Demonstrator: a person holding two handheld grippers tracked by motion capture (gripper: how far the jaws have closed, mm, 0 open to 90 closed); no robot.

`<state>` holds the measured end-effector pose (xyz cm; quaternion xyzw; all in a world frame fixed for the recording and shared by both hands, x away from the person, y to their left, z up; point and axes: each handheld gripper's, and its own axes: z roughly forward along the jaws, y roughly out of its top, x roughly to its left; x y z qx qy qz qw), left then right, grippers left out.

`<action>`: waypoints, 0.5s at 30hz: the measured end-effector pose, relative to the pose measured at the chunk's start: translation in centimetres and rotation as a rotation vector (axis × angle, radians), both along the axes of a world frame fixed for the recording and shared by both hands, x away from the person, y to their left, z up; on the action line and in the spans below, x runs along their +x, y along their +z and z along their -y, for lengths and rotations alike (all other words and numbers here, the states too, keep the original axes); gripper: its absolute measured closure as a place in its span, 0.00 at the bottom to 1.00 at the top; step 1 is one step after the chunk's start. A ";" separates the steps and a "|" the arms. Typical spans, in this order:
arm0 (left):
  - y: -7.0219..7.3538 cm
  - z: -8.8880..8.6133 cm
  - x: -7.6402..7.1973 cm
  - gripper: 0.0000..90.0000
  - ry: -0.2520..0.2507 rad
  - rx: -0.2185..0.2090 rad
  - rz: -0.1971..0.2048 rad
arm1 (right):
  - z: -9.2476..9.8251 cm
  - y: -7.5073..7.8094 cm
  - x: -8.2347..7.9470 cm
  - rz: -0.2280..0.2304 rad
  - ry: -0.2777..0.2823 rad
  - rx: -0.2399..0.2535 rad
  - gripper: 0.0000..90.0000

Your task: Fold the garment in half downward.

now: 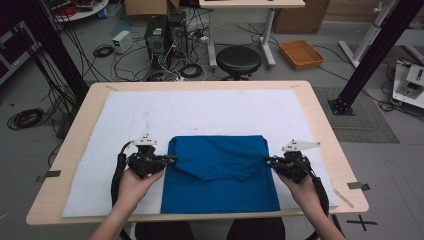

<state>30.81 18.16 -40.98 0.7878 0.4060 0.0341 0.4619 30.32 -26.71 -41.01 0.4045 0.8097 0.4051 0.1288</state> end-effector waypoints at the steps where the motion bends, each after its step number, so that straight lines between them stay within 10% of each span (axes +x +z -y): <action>1: 0.0 -0.1 -0.6 0.97 -0.010 -0.001 -0.003 | 0.1 0.1 -0.6 0.001 0.009 -0.005 1.00; 15: -0.7 -0.3 -7.2 0.97 -0.095 0.039 -0.040 | 0.8 -0.3 -7.4 -0.019 0.074 -0.055 1.00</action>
